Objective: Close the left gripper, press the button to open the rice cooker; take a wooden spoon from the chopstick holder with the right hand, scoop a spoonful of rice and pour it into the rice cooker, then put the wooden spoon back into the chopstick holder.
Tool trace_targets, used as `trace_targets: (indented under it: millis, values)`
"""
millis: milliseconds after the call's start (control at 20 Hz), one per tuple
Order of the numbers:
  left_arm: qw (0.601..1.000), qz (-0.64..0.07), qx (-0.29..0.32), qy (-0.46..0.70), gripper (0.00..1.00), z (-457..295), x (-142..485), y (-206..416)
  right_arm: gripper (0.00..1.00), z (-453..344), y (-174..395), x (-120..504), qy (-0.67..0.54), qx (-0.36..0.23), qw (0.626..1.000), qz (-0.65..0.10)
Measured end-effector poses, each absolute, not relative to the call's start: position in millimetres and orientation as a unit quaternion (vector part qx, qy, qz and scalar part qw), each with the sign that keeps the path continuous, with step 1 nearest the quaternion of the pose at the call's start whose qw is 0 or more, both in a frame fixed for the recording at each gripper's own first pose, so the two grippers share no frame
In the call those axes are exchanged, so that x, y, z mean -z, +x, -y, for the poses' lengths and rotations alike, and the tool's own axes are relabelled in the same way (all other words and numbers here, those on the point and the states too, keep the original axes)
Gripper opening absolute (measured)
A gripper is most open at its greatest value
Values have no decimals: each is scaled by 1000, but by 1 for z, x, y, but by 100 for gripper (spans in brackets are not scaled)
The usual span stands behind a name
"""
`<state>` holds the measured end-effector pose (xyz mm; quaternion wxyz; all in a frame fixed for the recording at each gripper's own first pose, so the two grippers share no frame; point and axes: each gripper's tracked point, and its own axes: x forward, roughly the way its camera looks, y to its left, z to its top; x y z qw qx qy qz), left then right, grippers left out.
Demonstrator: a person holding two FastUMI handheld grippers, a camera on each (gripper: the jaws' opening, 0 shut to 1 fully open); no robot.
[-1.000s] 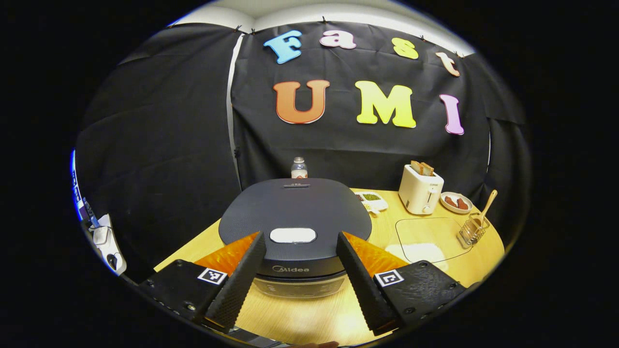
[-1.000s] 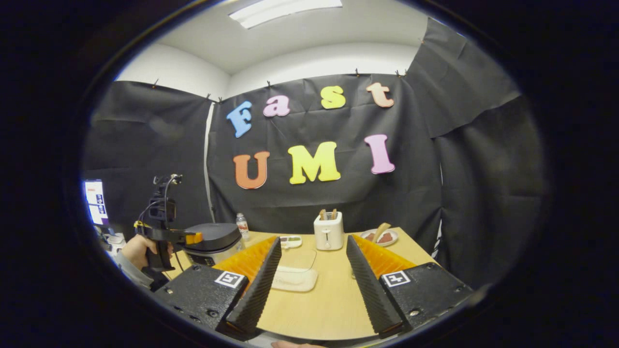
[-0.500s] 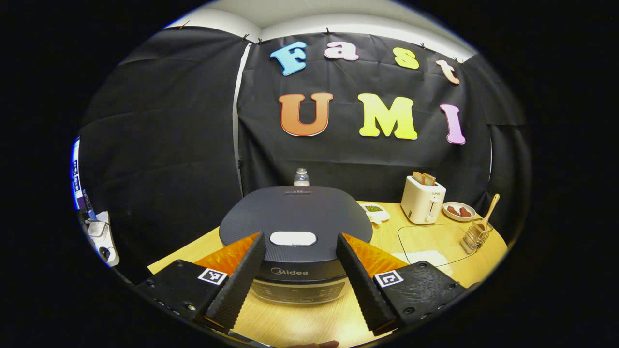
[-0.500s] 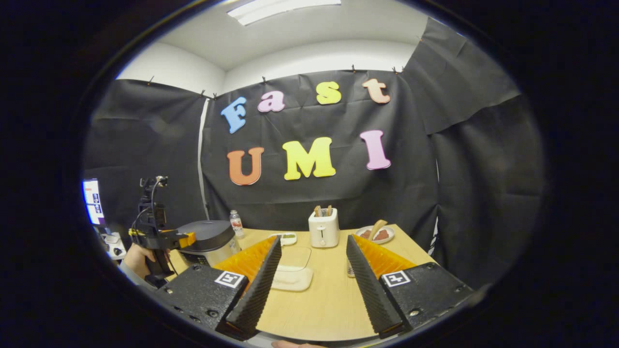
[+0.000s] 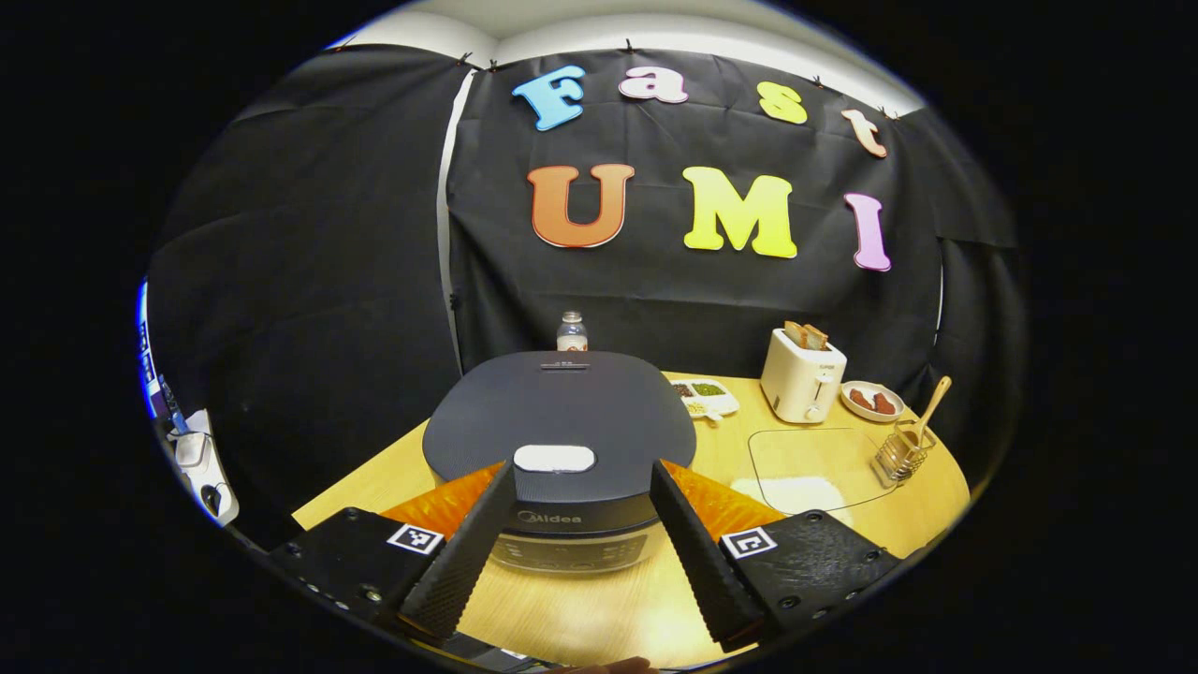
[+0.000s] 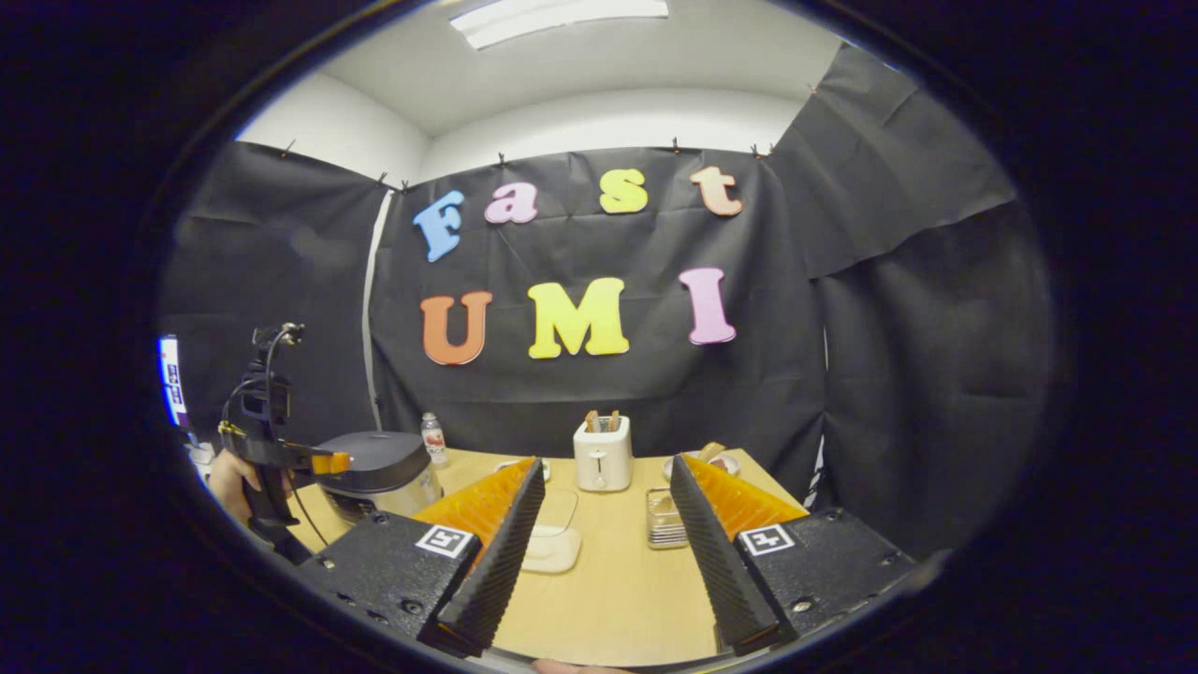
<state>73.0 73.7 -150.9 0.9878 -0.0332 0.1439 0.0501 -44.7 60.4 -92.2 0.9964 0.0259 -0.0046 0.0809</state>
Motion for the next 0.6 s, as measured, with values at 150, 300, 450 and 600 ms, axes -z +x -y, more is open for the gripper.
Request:
trace_targets:
  millis: [150, 300, 450, 600]
  values:
    - [991, -123, -36, -29, 93, -57, 128, 53, 88, -57, -44, 96, 26, -76, 997, -3]
    - [995, -92, -22, -30, 93, -39, 101, 29, 84, -52, -43, 92, 30, -67, 997, -4]
    - [998, -54, -16, -25, 93, -27, 82, 6, 84, -45, -47, 91, 36, -57, 998, -2]
    - [999, -43, -6, -30, 84, -13, 76, -21, 93, -31, -51, 92, 44, -59, 997, 0]
